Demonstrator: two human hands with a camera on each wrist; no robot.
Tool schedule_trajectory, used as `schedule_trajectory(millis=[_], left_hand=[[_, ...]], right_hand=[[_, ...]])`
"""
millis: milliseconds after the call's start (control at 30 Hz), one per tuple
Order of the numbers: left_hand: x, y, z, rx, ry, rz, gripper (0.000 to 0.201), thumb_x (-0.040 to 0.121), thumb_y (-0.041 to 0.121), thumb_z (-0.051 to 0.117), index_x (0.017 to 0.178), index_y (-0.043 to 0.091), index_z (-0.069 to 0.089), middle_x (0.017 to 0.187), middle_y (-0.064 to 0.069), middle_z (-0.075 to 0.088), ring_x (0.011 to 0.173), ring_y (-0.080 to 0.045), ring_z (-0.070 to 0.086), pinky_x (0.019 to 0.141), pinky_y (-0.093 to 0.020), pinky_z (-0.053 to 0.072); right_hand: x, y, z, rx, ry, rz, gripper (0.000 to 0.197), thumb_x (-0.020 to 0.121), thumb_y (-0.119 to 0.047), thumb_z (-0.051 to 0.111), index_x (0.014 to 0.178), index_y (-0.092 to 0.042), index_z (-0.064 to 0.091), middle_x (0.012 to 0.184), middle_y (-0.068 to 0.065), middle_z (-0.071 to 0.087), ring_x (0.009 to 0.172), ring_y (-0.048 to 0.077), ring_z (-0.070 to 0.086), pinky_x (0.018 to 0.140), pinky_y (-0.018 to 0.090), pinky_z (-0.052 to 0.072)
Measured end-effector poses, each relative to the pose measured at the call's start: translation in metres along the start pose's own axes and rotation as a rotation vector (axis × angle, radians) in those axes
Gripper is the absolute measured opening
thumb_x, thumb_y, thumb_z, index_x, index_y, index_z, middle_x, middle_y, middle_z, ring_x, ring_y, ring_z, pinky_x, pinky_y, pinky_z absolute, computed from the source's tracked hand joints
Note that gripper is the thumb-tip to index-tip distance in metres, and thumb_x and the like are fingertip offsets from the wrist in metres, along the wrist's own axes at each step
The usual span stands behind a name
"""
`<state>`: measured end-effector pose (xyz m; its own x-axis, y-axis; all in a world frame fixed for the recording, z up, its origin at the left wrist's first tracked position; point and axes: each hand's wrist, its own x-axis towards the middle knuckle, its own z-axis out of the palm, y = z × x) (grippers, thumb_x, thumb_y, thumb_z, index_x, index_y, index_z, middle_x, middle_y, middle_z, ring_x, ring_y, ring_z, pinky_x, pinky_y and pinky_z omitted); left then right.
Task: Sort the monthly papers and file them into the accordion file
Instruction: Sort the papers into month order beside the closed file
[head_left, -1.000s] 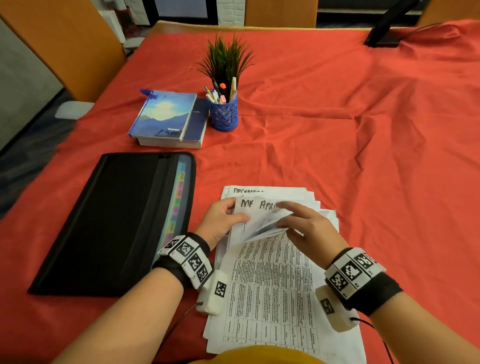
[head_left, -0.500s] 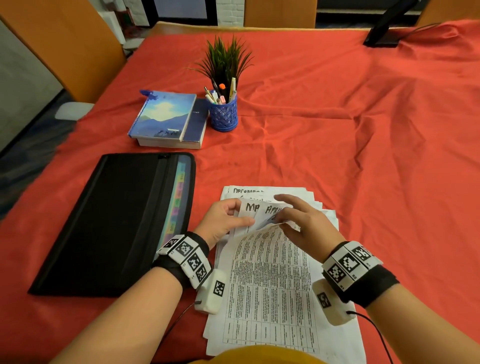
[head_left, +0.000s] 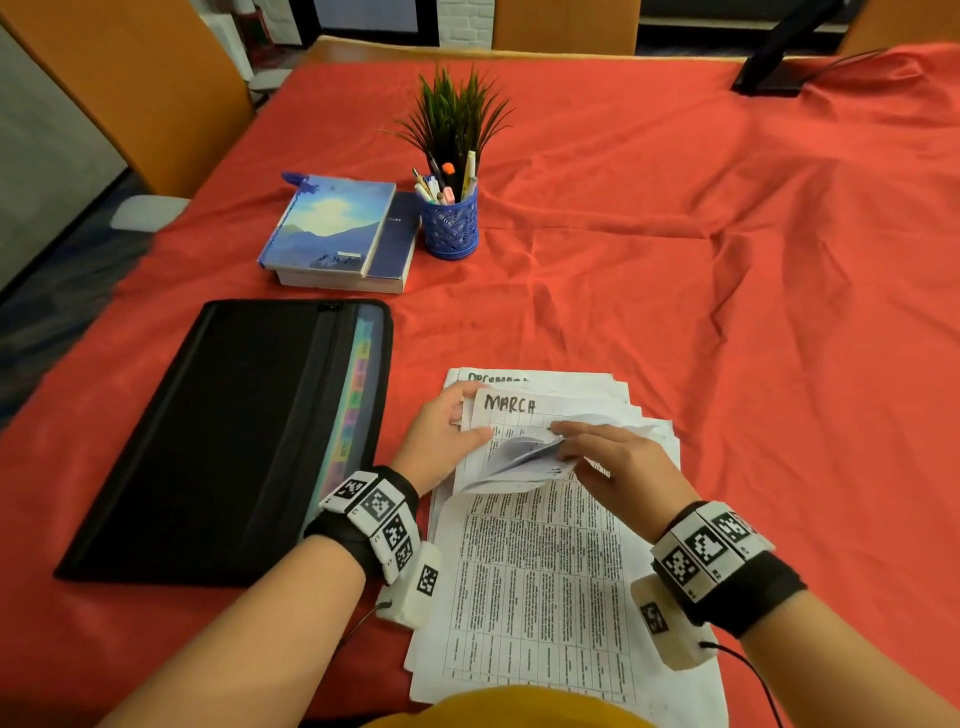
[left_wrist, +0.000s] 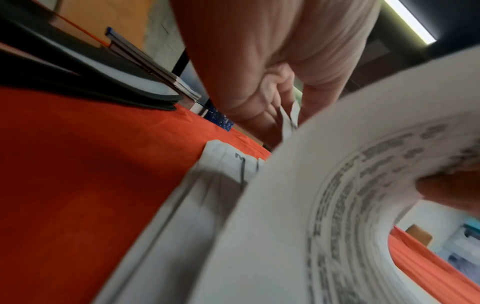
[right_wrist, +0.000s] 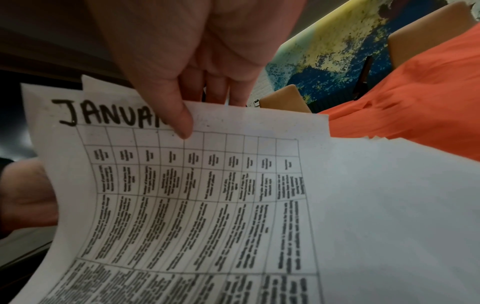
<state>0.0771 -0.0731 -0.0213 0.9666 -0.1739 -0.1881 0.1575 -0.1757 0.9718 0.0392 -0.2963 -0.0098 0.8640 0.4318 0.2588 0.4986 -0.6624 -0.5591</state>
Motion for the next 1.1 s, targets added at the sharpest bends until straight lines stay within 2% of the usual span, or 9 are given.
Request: schedule_trajectory(millis=[167,267,333,433,500,600,733,833,1100], left_hand=[[-0.005,0.005,0.001,0.182,-0.012,0.161,0.052,0.08,-0.011,0.055,0.105,0.034,0.05,0.119,0.003,0.057,0.08,-0.004,0.063,0.07,-0.026,0.051],[-0.002,0.005,-0.001,0.308,-0.078,0.167,0.034,0.081,0.001,0.063,0.09,0.033,0.064,0.118,0.006,0.057,0.113,-0.006,0.053,0.103,-0.033,0.04],[-0.001,0.007,0.0,0.402,-0.146,0.097,0.024,0.082,0.015,0.069,0.096,0.034,0.07,0.12,-0.001,0.061,0.121,-0.015,0.051,0.106,-0.032,0.037],[0.004,0.011,0.001,0.483,-0.189,0.035,0.035,0.083,0.016,0.068,0.118,0.016,0.066,0.123,0.002,0.063,0.117,-0.008,0.054,0.099,-0.017,0.037],[0.008,0.013,0.002,0.445,-0.18,0.02,0.035,0.084,0.011,0.065,0.119,0.01,0.065,0.122,0.001,0.064,0.114,-0.005,0.055,0.097,-0.014,0.037],[0.011,0.012,0.006,0.442,-0.086,0.014,0.021,0.085,0.008,0.065,0.105,0.004,0.071,0.109,-0.001,0.068,0.101,-0.004,0.057,0.09,-0.011,0.039],[0.012,0.011,0.007,0.355,-0.008,0.018,0.006,0.078,0.007,0.073,0.084,0.003,0.072,0.081,0.004,0.066,0.078,-0.003,0.058,0.078,-0.015,0.042],[0.013,0.009,0.006,0.313,-0.017,0.013,0.008,0.073,0.007,0.077,0.075,0.009,0.07,0.069,0.011,0.062,0.06,0.009,0.053,0.067,-0.011,0.041],[0.012,0.003,-0.001,0.187,-0.006,-0.005,0.013,0.082,0.009,0.07,0.072,0.014,0.063,0.083,0.002,0.066,0.073,0.0,0.058,0.071,-0.009,0.045]], right_hand=[[0.007,-0.003,0.0,0.01,0.01,0.02,0.033,0.08,-0.023,0.04,0.088,-0.013,0.07,0.11,0.0,0.068,0.095,0.017,0.067,0.083,0.024,0.049],[0.009,-0.003,0.0,0.011,0.0,0.021,0.032,0.081,-0.023,0.04,0.088,-0.013,0.07,0.111,0.001,0.068,0.096,0.018,0.067,0.08,0.028,0.053],[0.009,-0.004,0.001,-0.003,-0.01,0.022,0.032,0.081,-0.023,0.04,0.087,-0.013,0.069,0.111,0.001,0.068,0.093,0.019,0.068,0.077,0.029,0.054],[0.009,-0.005,0.002,-0.021,-0.019,0.025,0.032,0.08,-0.024,0.04,0.086,-0.014,0.069,0.11,0.0,0.068,0.092,0.017,0.068,0.076,0.026,0.053],[0.01,-0.006,0.002,-0.019,-0.018,0.03,0.033,0.079,-0.024,0.039,0.087,-0.015,0.07,0.11,-0.001,0.068,0.092,0.017,0.068,0.077,0.025,0.053],[0.01,-0.008,0.003,-0.024,-0.006,0.033,0.026,0.08,-0.017,0.046,0.087,-0.015,0.07,0.112,0.001,0.067,0.091,0.018,0.068,0.077,0.027,0.054],[0.009,-0.006,0.001,-0.046,-0.008,0.034,0.023,0.072,0.002,0.067,0.085,-0.017,0.07,0.123,0.006,0.061,0.079,0.015,0.067,0.07,0.01,0.04],[0.01,-0.006,0.002,-0.044,-0.005,0.026,0.02,0.071,0.0,0.062,0.082,-0.016,0.069,0.121,0.008,0.062,0.081,0.018,0.067,0.071,0.007,0.035],[0.004,-0.004,-0.002,-0.122,0.083,-0.124,0.018,0.077,-0.01,0.051,0.081,-0.013,0.069,0.086,-0.004,0.066,0.093,0.019,0.046,0.084,0.022,0.039]])
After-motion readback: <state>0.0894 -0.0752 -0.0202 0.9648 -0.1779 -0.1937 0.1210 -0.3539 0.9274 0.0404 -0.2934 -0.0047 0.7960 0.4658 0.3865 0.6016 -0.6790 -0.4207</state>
